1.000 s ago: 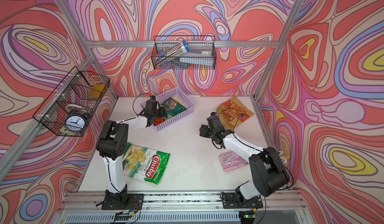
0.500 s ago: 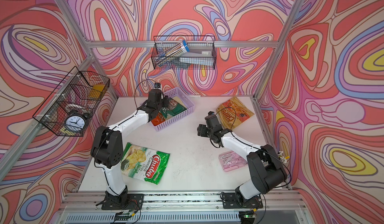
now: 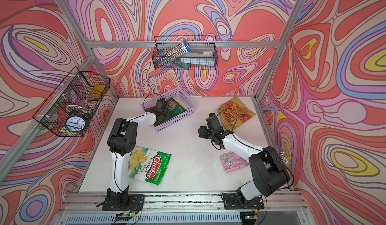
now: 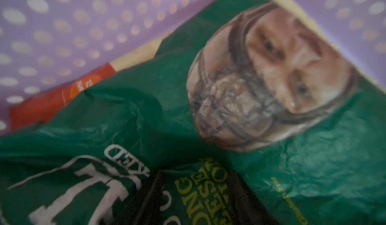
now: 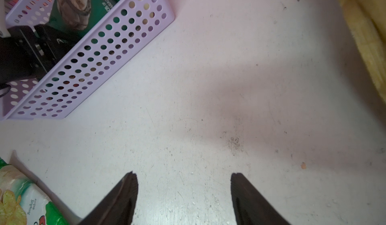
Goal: Put the potato chips into the basket
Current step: Place the potato chip in the basket, then pick up the potato chip from the corner of the board.
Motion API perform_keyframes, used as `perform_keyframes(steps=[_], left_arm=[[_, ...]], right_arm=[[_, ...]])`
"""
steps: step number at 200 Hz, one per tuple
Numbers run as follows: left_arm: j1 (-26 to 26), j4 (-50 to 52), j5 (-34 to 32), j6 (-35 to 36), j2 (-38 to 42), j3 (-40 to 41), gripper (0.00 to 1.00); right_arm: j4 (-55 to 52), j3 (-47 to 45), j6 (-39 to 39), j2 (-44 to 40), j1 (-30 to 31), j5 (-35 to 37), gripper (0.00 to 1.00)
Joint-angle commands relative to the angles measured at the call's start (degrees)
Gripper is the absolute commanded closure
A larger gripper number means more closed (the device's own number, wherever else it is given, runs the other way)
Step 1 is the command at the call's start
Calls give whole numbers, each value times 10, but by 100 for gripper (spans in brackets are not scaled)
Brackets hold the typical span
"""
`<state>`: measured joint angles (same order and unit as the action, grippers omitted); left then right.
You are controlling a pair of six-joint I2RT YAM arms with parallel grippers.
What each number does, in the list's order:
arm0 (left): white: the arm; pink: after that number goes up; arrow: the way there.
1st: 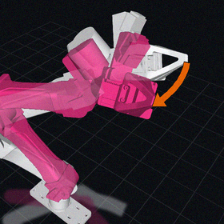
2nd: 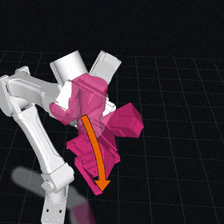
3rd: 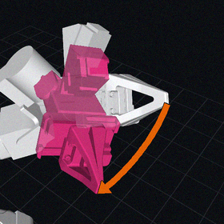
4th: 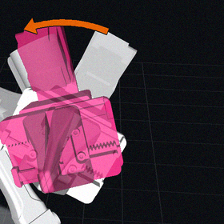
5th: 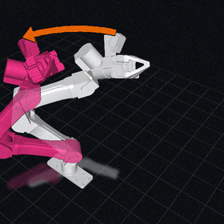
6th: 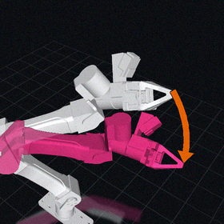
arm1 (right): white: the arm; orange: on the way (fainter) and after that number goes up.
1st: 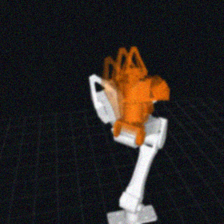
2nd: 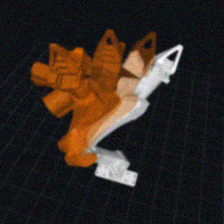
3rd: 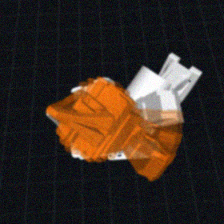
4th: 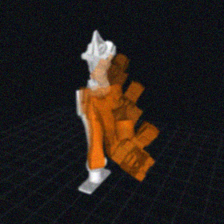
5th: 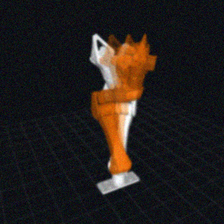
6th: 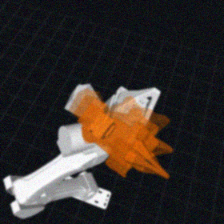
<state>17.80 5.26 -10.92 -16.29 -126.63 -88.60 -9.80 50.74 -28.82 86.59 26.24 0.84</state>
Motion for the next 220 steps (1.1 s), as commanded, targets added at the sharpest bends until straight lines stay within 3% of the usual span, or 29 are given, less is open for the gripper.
perform_keyframes(steps=[1, 57, 104, 126, 160, 220], left_arm=[[-3, 24, 3, -19, 33, 13, 41], [-4, 36, 59, -41, 25, -20, 40], [-4, 4, 83, -45, 110, 3, 39], [0, -17, 82, -60, 165, 42, 39], [20, -36, 81, -76, 235, 95, 39], [43, -43, 91, -93, 308, 147, 39]], right_arm=[[4, 4, -2, 9, 4, 2, 28], [-5, 15, 1, 0, 5, 18, 26], [-112, 75, 54, -2, 2, 183, 24], [-142, 111, 93, 33, -15, 241, 25], [-134, 155, 136, 92, -63, 238, 25], [-102, 259, 191, 266, -103, 292, 26]])
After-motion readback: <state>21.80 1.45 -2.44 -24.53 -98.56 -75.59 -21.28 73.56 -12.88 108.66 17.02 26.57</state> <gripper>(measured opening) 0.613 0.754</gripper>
